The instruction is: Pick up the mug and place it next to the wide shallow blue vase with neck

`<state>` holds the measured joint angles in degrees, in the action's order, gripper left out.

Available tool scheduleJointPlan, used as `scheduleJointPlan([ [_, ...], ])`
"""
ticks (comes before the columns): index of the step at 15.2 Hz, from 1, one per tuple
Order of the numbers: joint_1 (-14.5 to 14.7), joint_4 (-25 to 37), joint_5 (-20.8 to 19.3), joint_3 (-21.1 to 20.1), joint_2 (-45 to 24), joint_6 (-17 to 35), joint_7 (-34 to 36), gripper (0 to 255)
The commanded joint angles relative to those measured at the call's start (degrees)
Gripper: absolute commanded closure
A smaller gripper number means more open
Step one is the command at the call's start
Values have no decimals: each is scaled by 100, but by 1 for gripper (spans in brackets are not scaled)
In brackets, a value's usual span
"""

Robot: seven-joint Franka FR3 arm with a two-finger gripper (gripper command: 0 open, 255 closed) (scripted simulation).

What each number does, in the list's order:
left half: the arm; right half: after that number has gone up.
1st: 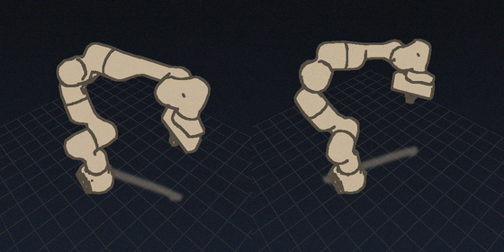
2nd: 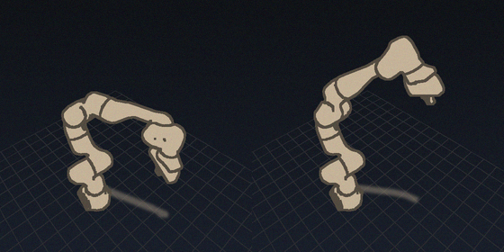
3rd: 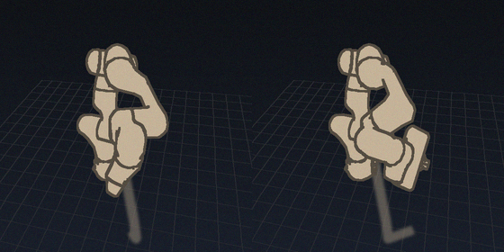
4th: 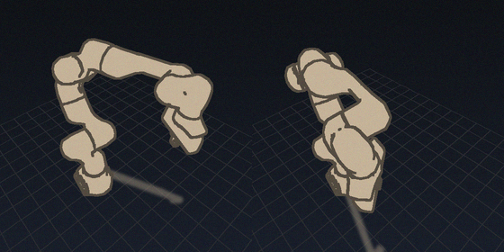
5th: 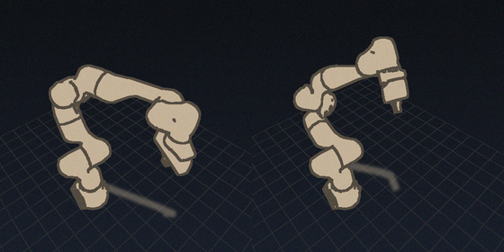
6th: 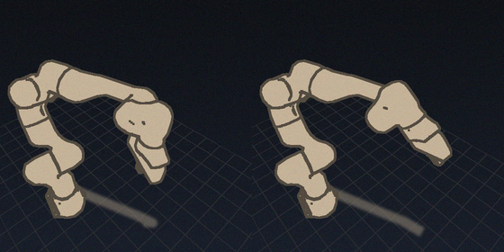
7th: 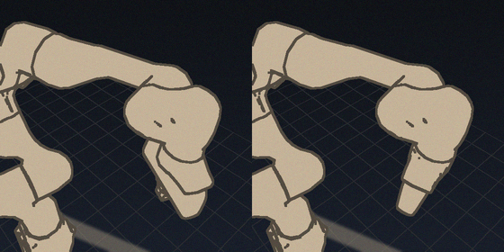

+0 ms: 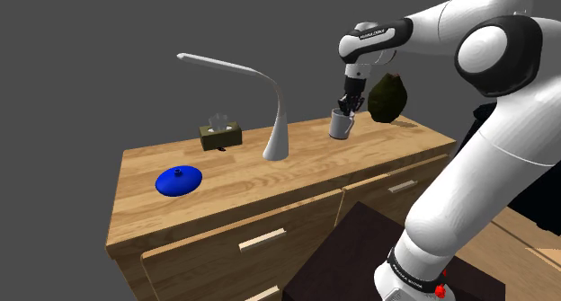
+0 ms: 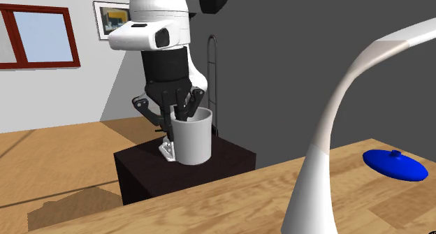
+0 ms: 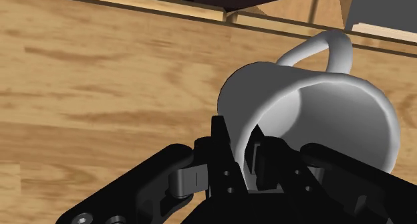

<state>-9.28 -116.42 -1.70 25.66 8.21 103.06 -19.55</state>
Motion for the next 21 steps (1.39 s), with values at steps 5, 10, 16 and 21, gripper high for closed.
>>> scheduleJointPlan([
  [5,72,377,28,-96,11,-387,151,255],
  [10,372,621,233,-439,-250,-381,729,255],
  [16,715,1138,481,-802,-731,-415,1367,255],
  [21,977,1769,670,-1064,-1263,-503,1860,255],
])
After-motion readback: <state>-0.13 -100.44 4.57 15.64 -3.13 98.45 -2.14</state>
